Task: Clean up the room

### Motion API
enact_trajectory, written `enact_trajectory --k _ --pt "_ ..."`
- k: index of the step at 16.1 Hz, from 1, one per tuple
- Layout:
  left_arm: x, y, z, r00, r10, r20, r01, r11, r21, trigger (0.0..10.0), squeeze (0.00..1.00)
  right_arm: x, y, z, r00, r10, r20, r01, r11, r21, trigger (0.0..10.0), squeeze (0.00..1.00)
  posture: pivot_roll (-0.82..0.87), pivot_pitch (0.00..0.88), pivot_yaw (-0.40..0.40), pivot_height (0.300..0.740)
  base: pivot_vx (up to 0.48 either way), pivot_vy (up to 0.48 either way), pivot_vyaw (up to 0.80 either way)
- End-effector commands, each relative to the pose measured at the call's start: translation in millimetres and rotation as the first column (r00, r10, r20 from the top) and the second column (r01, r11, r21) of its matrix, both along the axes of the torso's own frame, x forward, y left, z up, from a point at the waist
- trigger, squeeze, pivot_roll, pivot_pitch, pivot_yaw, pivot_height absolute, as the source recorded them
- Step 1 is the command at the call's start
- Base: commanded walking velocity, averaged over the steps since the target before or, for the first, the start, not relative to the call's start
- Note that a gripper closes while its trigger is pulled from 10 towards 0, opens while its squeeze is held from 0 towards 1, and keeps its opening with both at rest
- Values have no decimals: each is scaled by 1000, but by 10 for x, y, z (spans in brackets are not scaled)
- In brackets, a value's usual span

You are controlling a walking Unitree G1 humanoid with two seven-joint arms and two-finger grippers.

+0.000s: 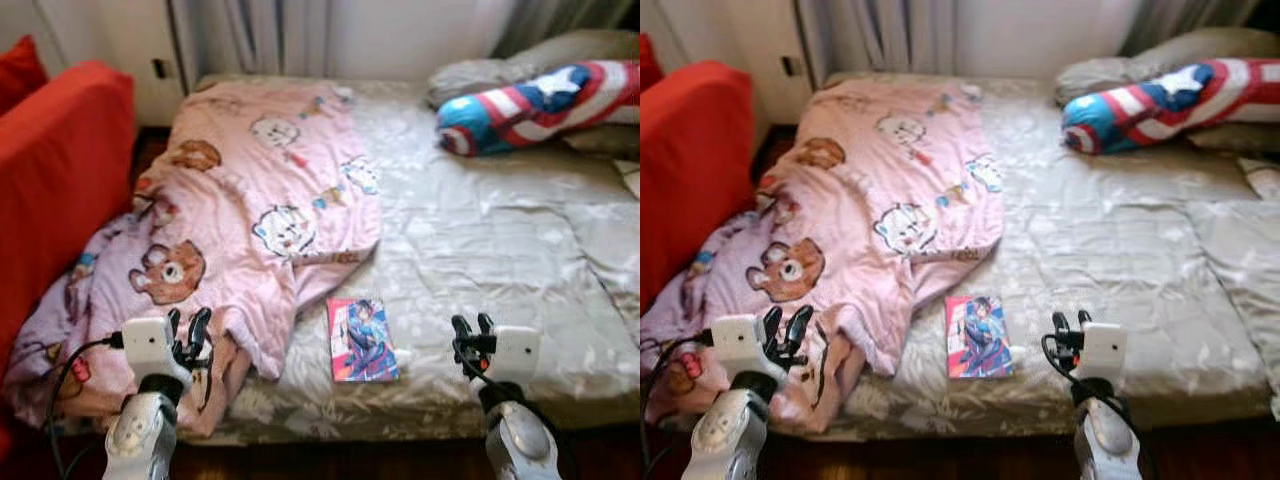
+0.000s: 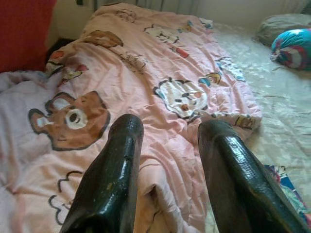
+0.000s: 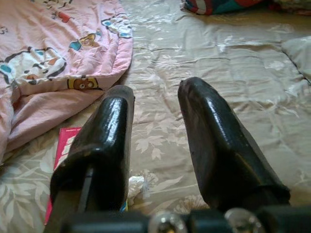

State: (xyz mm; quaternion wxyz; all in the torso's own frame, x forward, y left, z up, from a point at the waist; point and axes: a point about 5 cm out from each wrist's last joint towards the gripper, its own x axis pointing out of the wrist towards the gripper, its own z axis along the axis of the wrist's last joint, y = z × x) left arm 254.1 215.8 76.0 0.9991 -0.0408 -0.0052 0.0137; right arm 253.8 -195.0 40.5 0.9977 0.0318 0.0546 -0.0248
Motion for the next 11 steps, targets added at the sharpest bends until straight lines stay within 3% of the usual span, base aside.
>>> enact_trajectory --k 1,7,9,11 --pt "-27 23 -44 1000 7 -27 -8 1000 -6 10000 0 11 3 40 1000 -3 16 3 1000 2 10000 0 -60 111 -57 740 0 0 0" --pt "-23 31 -24 1000 5 -24 -5 1000 -2 10000 0 17 33 17 1000 4 -2 -4 1000 18 10000 0 -55 109 -55 740 0 0 0" --pt "-24 30 -42 1000 6 -31 -6 1000 -2 10000 0 27 34 10 1000 6 -4 -6 1000 15 10000 0 -54 105 -54 740 0 0 -788" --pt "-26 30 -44 1000 6 -31 -6 1000 -2 10000 0 50 59 36 1000 18 11 -18 1000 11 10000 0 -54 103 -55 740 0 0 0"
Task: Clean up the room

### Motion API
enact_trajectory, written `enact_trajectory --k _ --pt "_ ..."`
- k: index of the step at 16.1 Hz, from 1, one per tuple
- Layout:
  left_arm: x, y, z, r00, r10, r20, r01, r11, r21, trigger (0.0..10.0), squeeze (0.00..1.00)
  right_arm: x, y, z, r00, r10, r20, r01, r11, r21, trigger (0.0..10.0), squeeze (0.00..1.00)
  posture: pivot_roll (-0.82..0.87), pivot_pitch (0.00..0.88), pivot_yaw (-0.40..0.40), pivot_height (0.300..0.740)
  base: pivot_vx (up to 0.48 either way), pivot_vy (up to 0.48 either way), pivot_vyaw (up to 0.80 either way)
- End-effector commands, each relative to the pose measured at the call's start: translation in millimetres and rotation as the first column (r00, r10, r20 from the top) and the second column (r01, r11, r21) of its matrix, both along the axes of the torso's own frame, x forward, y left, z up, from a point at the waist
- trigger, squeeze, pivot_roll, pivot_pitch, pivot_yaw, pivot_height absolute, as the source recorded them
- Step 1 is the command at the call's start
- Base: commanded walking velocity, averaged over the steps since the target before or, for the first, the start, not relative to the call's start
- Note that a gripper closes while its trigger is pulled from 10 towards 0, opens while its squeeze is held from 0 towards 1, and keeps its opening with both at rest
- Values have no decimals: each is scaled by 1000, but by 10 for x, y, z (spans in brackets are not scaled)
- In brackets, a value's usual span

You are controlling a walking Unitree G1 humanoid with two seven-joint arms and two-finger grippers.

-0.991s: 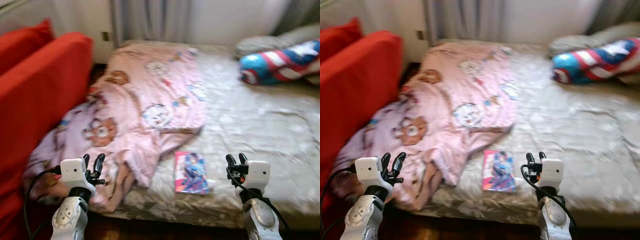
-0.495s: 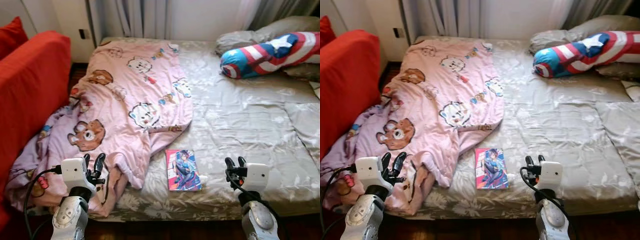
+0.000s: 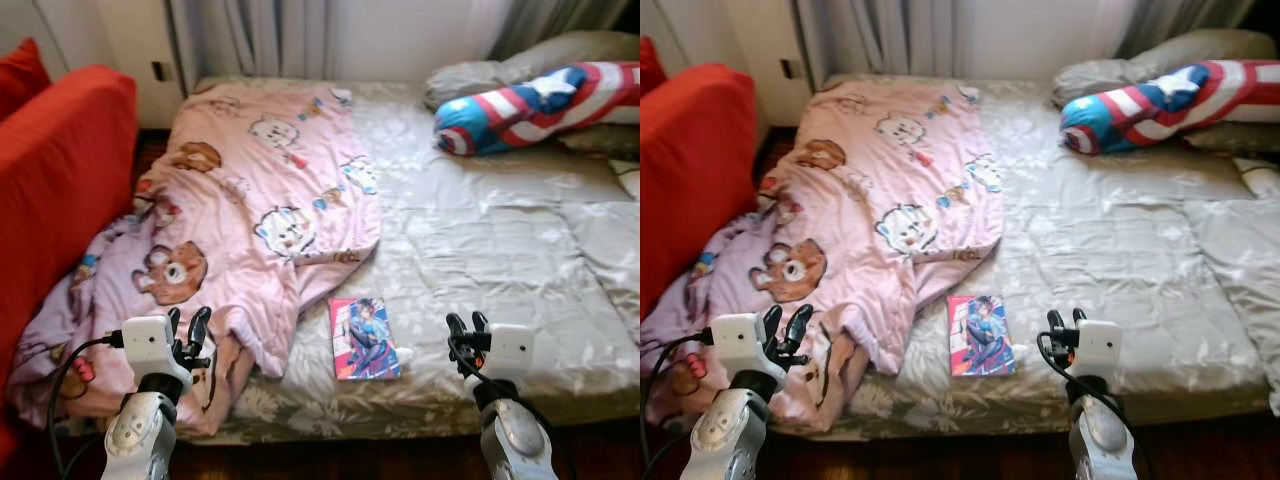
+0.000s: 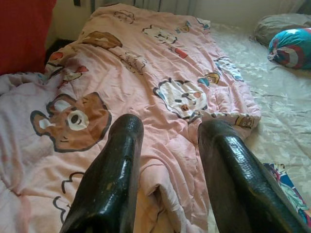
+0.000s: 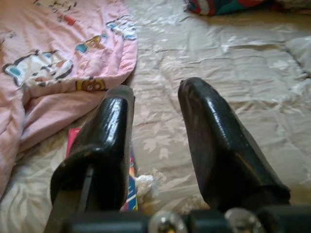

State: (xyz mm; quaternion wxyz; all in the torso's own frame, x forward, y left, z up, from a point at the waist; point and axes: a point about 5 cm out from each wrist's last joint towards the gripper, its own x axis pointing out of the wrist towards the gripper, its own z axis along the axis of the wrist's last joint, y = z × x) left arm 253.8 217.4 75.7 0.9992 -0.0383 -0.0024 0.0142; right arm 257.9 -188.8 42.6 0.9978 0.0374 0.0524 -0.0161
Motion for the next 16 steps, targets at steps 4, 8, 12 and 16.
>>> enact_trajectory --k 4,8,12,16 --pt "-28 19 -49 1000 -1 -29 1 1000 4 10000 0 48 28 39 1000 10 18 -10 1000 6 10000 0 -50 98 -55 740 126 0 0" --pt "-23 5 -40 1000 -4 -24 4 1000 5 10000 0 58 27 25 1000 6 3 -6 1000 23 10000 0 -49 98 -59 740 266 0 -189" --pt "-31 -6 -49 1000 -10 -25 10 1000 3 10000 0 65 33 30 1000 11 11 -11 1000 14 10000 0 -48 100 -58 740 270 0 -377" --pt "-35 4 -38 1000 -4 -19 4 1000 7 10000 0 77 70 32 1000 17 15 -17 1000 20 10000 0 -41 103 -54 740 65 0 0"
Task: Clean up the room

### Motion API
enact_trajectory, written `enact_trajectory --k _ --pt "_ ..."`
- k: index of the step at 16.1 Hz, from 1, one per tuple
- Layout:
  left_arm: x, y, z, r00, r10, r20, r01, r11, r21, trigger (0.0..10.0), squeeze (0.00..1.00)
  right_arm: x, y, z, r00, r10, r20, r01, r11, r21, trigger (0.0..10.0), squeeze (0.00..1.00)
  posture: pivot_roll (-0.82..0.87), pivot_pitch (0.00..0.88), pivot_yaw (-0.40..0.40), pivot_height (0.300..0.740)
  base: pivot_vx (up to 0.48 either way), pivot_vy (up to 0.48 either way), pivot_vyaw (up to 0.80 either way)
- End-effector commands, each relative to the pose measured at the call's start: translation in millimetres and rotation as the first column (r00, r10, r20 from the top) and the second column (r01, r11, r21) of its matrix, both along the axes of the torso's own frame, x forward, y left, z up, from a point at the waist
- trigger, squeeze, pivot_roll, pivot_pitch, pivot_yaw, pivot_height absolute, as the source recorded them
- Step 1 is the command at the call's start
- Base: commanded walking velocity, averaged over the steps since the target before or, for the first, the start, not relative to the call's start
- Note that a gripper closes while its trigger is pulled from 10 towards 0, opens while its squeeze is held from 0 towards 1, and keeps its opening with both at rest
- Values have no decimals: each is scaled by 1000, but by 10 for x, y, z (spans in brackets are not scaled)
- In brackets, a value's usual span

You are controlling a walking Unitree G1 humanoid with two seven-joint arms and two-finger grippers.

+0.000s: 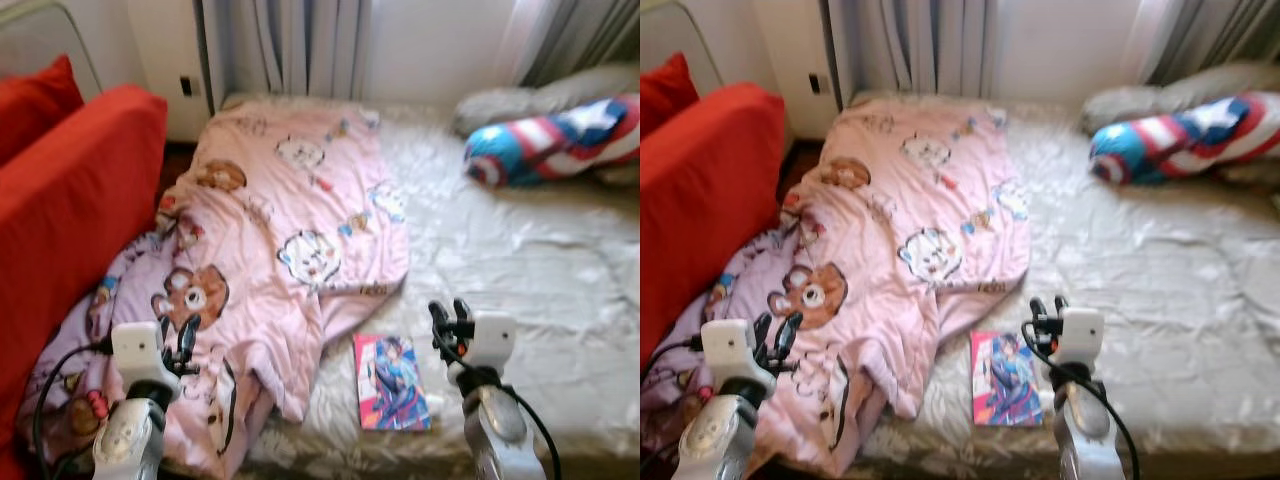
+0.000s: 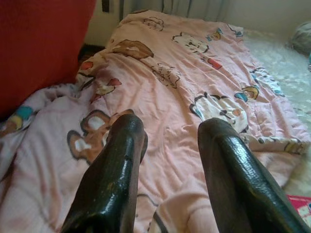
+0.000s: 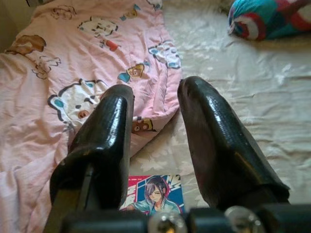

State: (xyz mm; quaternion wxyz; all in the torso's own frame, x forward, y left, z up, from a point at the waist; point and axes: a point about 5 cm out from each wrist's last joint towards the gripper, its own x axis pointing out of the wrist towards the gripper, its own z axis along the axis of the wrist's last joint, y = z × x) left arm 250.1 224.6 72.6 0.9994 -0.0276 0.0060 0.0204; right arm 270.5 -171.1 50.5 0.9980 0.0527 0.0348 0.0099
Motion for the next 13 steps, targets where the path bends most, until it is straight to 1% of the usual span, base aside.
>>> enact_trajectory --k 1,4,5,9,11,13 --pt "3 -63 3 1000 -13 2 13 1000 -17 10000 0 -47 -107 -48 999 -29 -22 28 1000 -12 10000 0 -39 103 -54 740 0 0 0" --pt "9 -64 47 1000 -12 20 12 999 -29 10000 0 -54 -111 -48 1000 -21 -21 21 1000 -18 10000 0 -38 106 -53 740 0 0 0" --pt "12 -80 80 999 -15 33 17 999 -39 10000 0 -57 -111 -39 1000 -8 -15 8 999 -39 10000 0 -40 107 -50 740 0 0 0" --pt "1 -104 124 999 -24 48 26 999 -45 10000 0 -64 -114 4 1000 10 5 -9 998 -59 10000 0 -43 108 -45 740 0 0 0" --pt "1 -105 149 998 -32 53 35 998 -58 10000 0 -65 -99 32 999 22 24 -20 998 -64 10000 0 -44 110 -38 740 0 0 0" --pt "3 -122 115 999 -32 37 35 996 -88 10000 0 -64 -38 56 998 49 43 -47 998 -49 10000 0 -48 111 -28 740 0 0 0"
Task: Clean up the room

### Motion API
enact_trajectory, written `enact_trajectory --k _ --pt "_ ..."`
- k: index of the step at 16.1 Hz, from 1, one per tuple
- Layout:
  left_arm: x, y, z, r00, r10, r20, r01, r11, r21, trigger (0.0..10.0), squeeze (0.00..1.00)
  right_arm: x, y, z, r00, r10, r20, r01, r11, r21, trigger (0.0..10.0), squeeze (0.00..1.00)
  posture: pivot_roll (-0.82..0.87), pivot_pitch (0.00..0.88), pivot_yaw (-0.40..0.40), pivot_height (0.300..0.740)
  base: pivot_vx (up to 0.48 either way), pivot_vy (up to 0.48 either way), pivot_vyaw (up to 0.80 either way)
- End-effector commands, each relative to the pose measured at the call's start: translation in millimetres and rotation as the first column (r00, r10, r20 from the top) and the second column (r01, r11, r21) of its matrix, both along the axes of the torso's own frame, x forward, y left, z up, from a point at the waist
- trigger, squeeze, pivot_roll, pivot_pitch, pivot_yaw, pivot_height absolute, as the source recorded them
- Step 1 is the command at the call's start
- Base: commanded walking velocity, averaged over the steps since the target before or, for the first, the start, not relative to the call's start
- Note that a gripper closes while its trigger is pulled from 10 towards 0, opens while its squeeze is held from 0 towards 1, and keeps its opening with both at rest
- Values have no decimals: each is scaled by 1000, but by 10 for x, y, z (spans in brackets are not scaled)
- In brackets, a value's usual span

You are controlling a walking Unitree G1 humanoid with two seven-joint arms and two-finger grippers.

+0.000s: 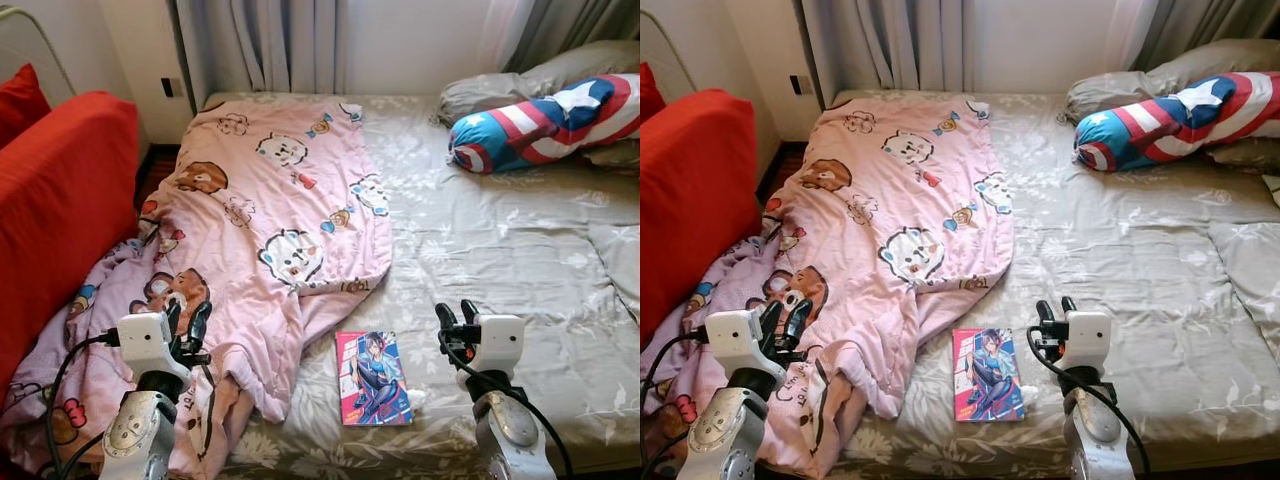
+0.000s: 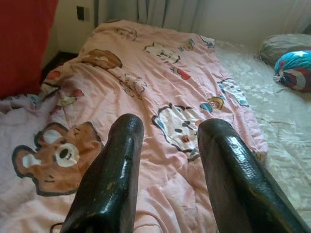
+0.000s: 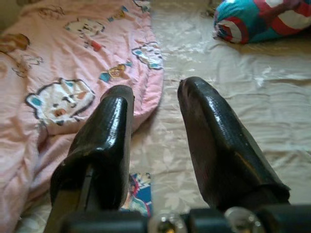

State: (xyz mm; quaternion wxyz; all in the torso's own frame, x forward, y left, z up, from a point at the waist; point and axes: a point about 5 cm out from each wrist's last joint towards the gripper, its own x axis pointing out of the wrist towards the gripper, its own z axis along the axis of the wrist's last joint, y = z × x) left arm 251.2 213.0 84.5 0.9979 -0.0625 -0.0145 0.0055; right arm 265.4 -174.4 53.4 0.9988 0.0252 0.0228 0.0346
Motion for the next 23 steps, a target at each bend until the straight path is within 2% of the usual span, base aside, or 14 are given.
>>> enact_trajectory --k 1,6,9,11,12,16,19,23 --pt "-11 -17 -14 1000 -16 -13 15 1000 -13 10000 0 -7 25 58 999 32 30 -31 999 -22 10000 0 -55 110 -27 740 0 0 0" --pt "43 48 70 1000 5 14 -5 1000 -7 10000 0 74 93 116 996 72 44 -72 997 8 10000 0 -47 107 -25 740 0 0 0" --pt "19 88 64 1000 25 12 -25 1000 -5 10000 0 65 113 126 998 40 50 -41 999 20 10000 0 -50 105 -27 740 0 0 0" --pt "35 101 69 999 30 14 -29 1000 -1 10000 0 34 65 120 999 -19 50 18 1000 11 10000 0 -49 101 -30 740 0 0 0" --pt "47 113 69 999 37 16 -37 999 5 10000 0 9 -4 100 996 -77 40 75 996 40 10000 0 -60 88 -25 740 0 0 0" --pt "46 98 62 999 37 17 -37 999 1 10000 0 -10 -3 75 998 -64 28 63 998 28 10000 0 -60 72 -28 740 0 0 0" --pt "39 95 58 999 35 15 -35 999 1 10000 0 16 -63 82 996 -89 21 89 996 17 10000 0 -57 70 -29 740 0 0 0" --pt "48 103 60 999 39 12 -39 999 3 10000 0 16 -63 49 996 -93 -16 94 995 15 10000 0 -58 100 -32 730 0 0 0"
